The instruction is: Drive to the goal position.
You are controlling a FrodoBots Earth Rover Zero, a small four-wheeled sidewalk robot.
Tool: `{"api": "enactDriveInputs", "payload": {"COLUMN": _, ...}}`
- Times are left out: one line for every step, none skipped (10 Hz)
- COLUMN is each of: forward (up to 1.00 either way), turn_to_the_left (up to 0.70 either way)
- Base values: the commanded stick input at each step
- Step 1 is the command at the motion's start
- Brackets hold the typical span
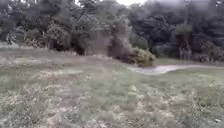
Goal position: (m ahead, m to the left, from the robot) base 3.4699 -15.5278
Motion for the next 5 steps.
{"api": "enactDriveInputs", "payload": {"forward": 0.50, "turn_to_the_left": 0.04}}
{"api": "enactDriveInputs", "payload": {"forward": 0.50, "turn_to_the_left": 0.03}}
{"api": "enactDriveInputs", "payload": {"forward": 0.50, "turn_to_the_left": 0.03}}
{"api": "enactDriveInputs", "payload": {"forward": 0.50, "turn_to_the_left": 0.03}}
{"api": "enactDriveInputs", "payload": {"forward": 0.50, "turn_to_the_left": 0.03}}
